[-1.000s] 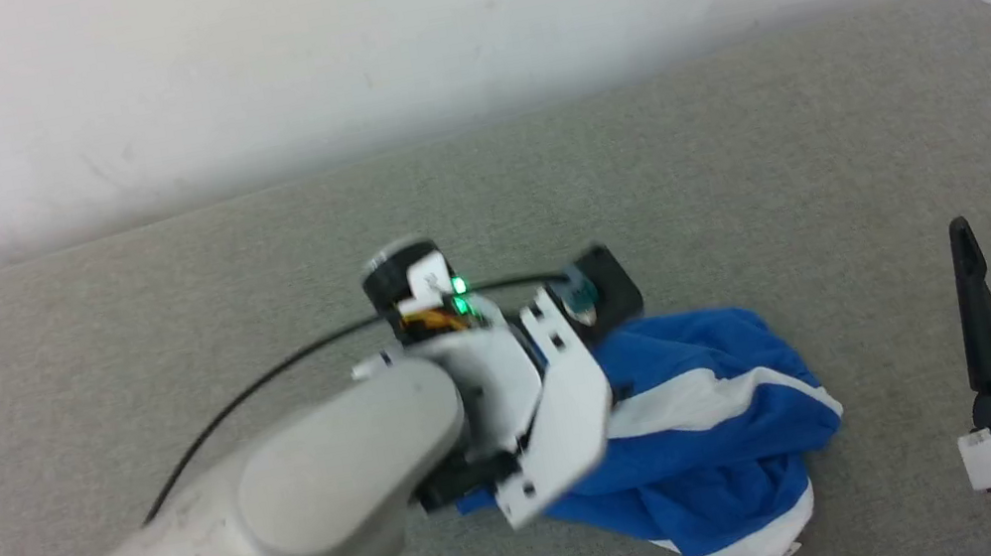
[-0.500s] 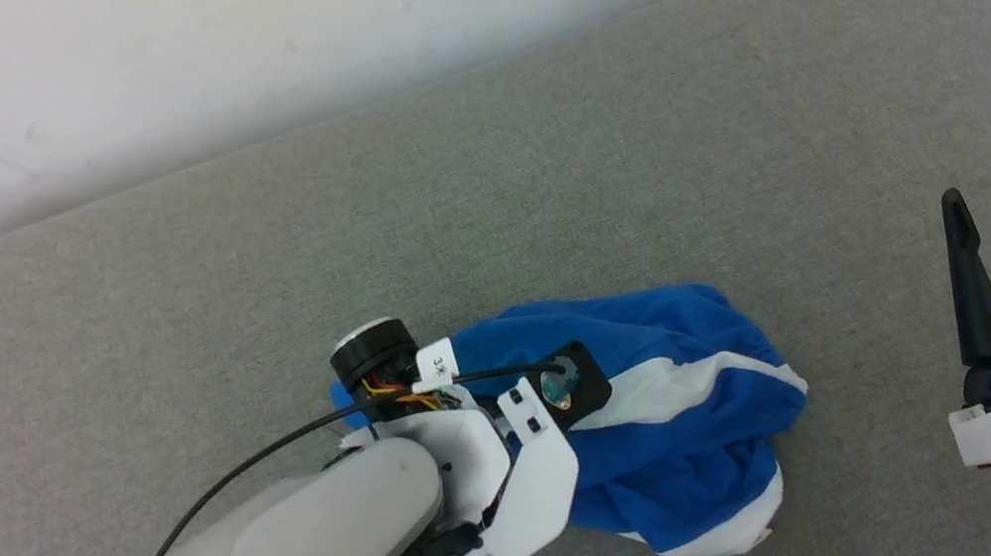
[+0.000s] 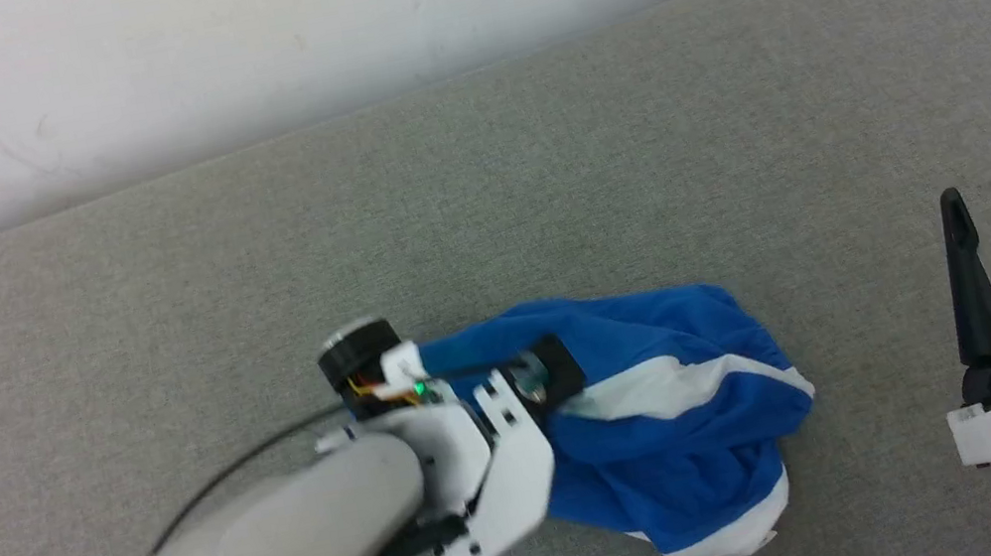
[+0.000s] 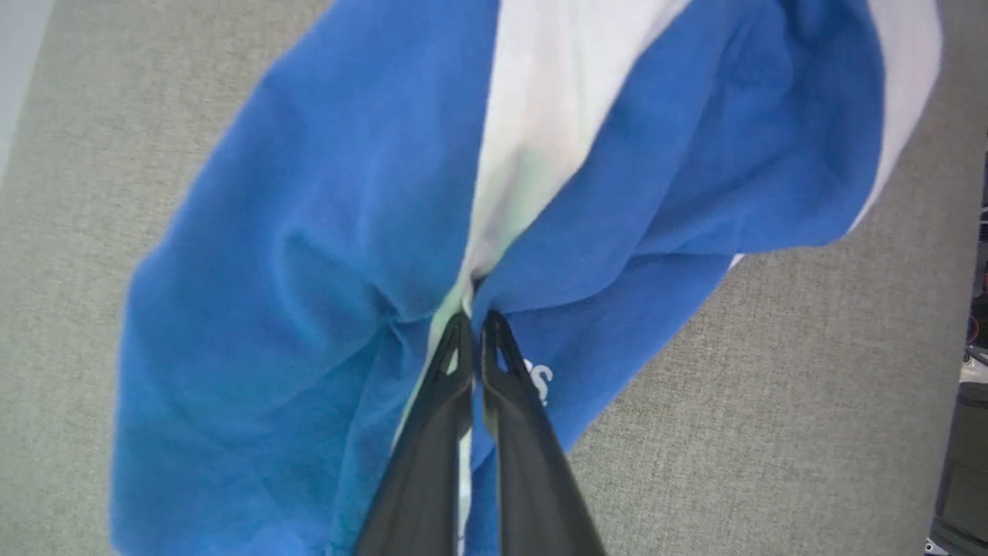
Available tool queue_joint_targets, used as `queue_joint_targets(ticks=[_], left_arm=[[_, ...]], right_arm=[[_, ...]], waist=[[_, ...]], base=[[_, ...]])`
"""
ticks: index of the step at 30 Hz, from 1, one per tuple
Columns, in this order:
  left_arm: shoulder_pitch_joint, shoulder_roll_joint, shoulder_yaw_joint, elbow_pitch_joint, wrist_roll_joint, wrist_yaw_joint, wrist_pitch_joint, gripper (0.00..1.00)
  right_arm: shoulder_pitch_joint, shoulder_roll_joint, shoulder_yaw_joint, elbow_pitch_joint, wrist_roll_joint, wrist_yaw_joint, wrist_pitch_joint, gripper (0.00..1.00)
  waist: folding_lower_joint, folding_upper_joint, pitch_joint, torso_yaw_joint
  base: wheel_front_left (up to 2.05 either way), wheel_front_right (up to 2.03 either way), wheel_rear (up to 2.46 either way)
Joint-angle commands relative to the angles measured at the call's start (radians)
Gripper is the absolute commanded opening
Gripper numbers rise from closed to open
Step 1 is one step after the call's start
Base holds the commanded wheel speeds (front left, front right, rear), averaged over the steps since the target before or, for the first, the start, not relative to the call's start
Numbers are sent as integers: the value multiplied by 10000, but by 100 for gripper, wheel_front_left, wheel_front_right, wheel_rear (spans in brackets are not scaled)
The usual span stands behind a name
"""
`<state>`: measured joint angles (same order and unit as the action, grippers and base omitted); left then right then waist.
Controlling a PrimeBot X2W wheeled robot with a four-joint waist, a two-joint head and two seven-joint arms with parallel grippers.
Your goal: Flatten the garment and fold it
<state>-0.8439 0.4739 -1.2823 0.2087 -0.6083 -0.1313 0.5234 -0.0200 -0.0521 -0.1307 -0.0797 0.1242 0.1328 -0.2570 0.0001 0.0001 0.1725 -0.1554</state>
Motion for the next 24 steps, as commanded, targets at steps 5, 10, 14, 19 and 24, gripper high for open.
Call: queue_joint_targets(ticks=[5,10,14,19,24], left_arm=[[-1663,378,77,699,-1029,6,-1739,0],[-2847,681,221,2118,-1285,6,-2507,0],[-3349,633,359,4013,-1327,36,-2927,0],[-3577,424,517,6426,-1250,156,-3577,0],[-3344,169,447,8126,-1204,181,-3835,0]], right_arm=[[-23,18,-100,-71,57,-21,-48,100],[-268,18,-70,-174,62,-21,-48,100],[-527,18,26,-199,128,-21,-48,100],[-778,19,106,-193,307,-21,-48,100],[-910,19,100,-148,409,-21,-48,100]], waist=[[-1,-1,48,50],[-1,-1,584,-246],[-1,-1,1136,-629],[-1,-1,1826,-1131],[-1,-1,2088,-1271]], base=[[0,0,0],[0,0,0],[0,0,0],[0,0,0],[0,0,0]])
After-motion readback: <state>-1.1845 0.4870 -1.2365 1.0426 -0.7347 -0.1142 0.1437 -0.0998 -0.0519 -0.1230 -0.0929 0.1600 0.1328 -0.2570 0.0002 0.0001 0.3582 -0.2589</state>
